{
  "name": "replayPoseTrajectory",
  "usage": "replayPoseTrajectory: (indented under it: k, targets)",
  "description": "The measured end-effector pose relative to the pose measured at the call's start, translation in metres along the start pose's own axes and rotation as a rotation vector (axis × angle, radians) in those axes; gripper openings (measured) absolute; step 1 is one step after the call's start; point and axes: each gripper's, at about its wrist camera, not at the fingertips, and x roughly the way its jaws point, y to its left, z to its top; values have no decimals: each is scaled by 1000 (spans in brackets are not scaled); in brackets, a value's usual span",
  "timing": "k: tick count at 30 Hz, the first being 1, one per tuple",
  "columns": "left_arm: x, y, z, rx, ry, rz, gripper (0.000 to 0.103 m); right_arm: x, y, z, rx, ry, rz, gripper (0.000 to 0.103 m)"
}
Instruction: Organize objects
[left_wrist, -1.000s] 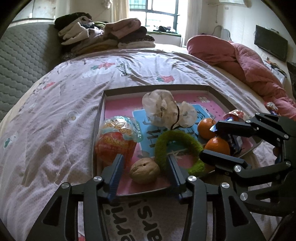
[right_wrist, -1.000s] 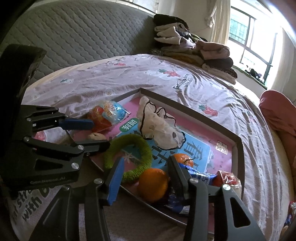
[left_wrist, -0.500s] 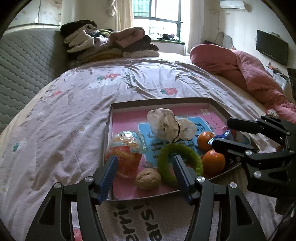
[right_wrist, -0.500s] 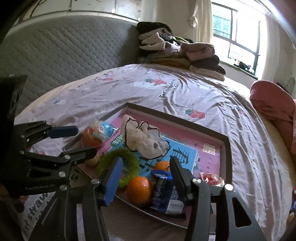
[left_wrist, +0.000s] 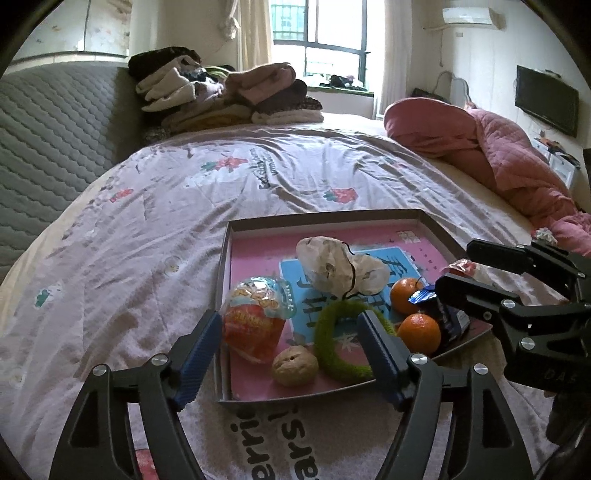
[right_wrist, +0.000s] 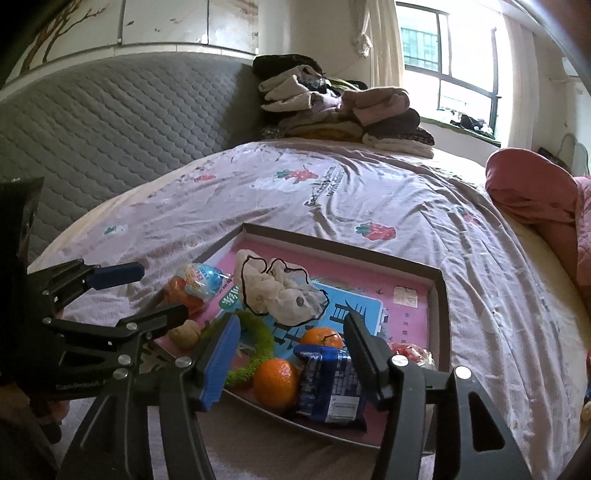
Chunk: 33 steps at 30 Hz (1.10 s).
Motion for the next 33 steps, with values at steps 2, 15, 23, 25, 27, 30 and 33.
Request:
replayPoseTrajectory:
  k: [2, 15, 23, 25, 27, 30, 33]
  targets:
    - [-5, 0, 2, -5, -12, 8, 77, -6, 0, 0, 9, -12, -6, 60]
    - [-50, -9, 0, -35, -56, 22, 77, -59, 15, -1, 33, -124, -28, 61]
    - [-78, -18, -15, -17, -103, 30, 77, -86, 23, -7, 30, -194, -89, 62]
    - [-82, -19, -21, -14, -103, 34, 77, -91, 25, -10, 34, -201, -89, 62]
    - [-86, -19, -26, -16, -104, 41, 77, -94, 27, -12, 38, -205, -87, 62]
    - [-90, -19, -31, -23, -106, 49, 77, -100, 31, -17, 47, -206, -82, 62]
    - [-94, -18, -36, -35, -104, 44, 77, -102, 34, -23, 48, -199, -88, 62]
